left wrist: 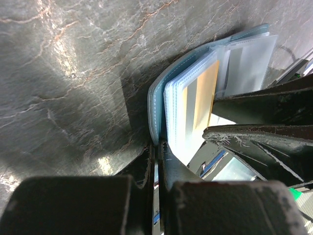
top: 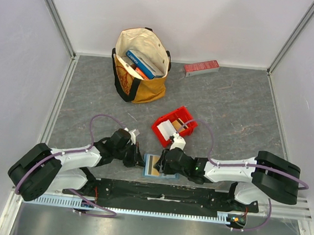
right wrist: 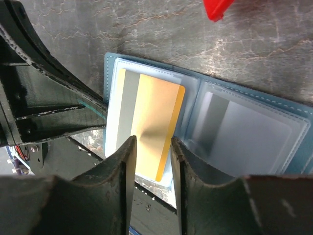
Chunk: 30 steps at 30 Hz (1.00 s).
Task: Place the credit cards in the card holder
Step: Insert the credit card into the card holder.
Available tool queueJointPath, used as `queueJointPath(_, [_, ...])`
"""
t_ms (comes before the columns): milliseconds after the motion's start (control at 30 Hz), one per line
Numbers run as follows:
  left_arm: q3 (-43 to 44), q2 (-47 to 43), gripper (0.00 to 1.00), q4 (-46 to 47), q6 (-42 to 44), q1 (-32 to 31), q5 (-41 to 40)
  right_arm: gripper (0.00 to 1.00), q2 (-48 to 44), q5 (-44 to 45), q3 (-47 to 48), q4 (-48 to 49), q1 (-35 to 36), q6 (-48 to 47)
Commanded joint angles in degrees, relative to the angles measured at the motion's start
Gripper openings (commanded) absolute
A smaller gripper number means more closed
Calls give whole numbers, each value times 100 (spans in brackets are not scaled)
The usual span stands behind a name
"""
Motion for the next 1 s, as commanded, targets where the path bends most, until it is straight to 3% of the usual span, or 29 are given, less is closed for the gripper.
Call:
queueJointPath(0, [-61, -25, 2, -2, 200, -16, -123, 38, -39, -214, 329, 294, 52, -118])
queueJointPath(233, [-61, -16, 2, -2, 200, -25, -132, 41, -39, -302, 574, -22, 60, -285])
queueJointPath(500, [-52, -51, 2, -28, 200, -16, -149, 65, -890, 576, 1119, -1375, -115, -1285])
queueJointPath(700, [35, -16, 2, -37, 209, -16, -141, 85, -1577, 718, 1620, -1701, -1133, -2866])
queueJointPath(767, [62, -7, 2, -46, 209, -16, -141, 93, -1508, 535, 1857, -1763, -1485, -3351])
queueJointPath(967, [123, 2, 2, -37, 192, -16, -132, 95, -358, -1266, 2806, -2211, -2830, -3871])
